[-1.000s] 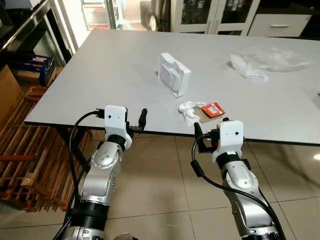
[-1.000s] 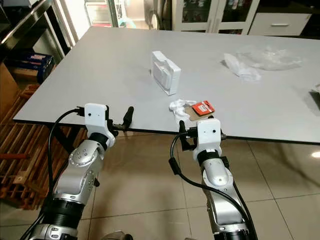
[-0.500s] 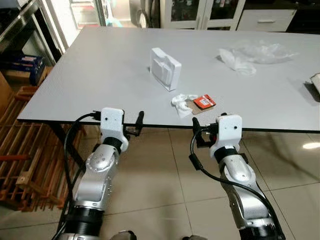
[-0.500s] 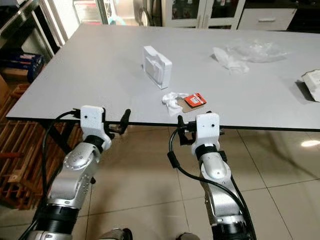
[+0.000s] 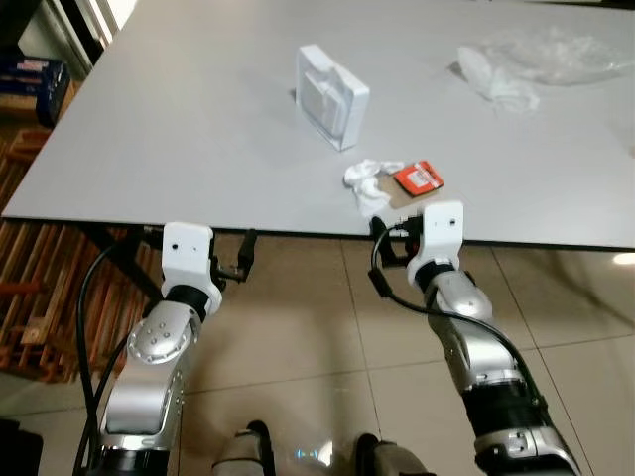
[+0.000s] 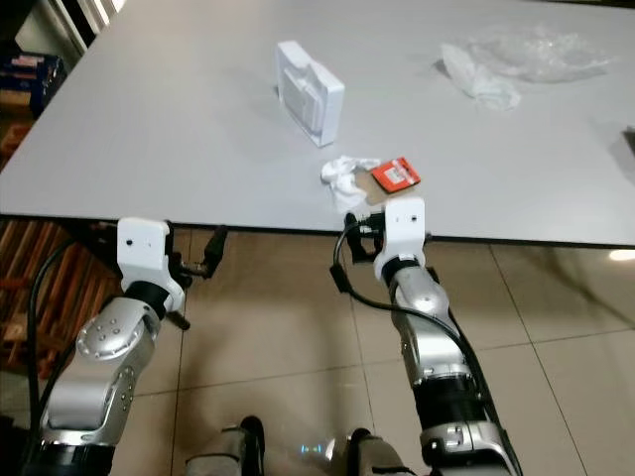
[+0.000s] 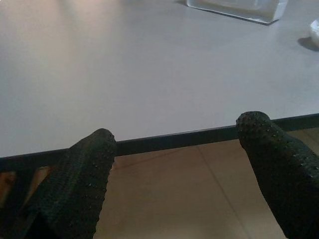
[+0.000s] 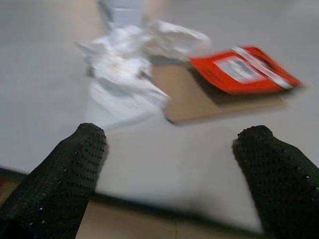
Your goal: Picking trash to rubbish bin
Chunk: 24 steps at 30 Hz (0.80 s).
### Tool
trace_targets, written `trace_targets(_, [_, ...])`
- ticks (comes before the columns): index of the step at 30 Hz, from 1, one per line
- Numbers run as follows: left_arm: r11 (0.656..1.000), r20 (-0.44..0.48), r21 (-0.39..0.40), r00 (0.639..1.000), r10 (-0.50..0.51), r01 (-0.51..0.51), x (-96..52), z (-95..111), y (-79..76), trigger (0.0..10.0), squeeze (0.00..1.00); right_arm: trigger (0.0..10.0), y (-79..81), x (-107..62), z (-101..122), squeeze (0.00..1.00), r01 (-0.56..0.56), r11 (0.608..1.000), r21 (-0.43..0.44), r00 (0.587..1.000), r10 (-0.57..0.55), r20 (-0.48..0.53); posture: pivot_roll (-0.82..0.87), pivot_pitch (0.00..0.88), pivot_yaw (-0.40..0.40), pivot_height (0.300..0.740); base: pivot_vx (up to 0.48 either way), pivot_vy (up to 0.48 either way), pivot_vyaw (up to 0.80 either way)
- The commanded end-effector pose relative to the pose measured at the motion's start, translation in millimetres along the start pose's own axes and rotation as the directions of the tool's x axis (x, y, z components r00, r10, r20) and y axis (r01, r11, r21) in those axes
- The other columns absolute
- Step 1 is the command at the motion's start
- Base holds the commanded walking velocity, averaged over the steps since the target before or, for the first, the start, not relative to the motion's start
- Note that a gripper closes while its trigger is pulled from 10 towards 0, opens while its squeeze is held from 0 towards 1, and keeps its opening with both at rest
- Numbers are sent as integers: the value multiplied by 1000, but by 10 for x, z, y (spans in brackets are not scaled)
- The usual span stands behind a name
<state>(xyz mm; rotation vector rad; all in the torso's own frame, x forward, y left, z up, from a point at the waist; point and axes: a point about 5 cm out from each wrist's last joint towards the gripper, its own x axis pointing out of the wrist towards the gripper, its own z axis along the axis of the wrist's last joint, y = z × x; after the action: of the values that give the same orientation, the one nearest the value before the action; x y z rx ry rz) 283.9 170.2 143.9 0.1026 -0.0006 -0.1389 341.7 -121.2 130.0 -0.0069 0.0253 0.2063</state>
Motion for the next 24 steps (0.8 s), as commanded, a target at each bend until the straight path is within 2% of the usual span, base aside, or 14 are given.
trace_targets(1, [1000,-3,21,1000,14,-14,-47,21,56,10000,0,10000,32,-23,-155,0,-24,999,26,998,25,-57,212,311,-5,740,0,0,0])
trace_targets(2, [997,-13,43,998,69,-68,-140,25,213,10000,0,10000,46,82,-108,0,-27,1000,8,998,27,-50,239,314,-20,740,0,0,0])
trace_targets(5, [992,-26,52,993,117,-115,-224,11,319,10000,0,10000,79,159,-37,0,-31,999,10,999,31,-35,255,310,-33,740,0,0,0])
trace_targets(13, [989,-24,41,990,140,-139,-279,27,299,10000,0,10000,227,159,-64,0,-73,997,29,997,74,-30,273,299,-45,740,0,0,0])
trace_targets(16, [990,-24,36,991,134,-133,-274,41,264,10000,0,10000,306,164,-29,0,-101,995,28,995,101,-4,271,294,-46,740,0,0,0])
trace_targets(19, [992,-27,35,992,121,-120,-266,59,243,10000,0,10000,391,190,96,0,-109,994,30,992,107,63,266,291,-46,740,0,0,0])
trace_targets(24, [992,-29,34,992,125,-124,-253,71,258,10000,0,10000,445,183,179,0,-106,994,22,988,103,116,263,289,-47,740,0,0,0])
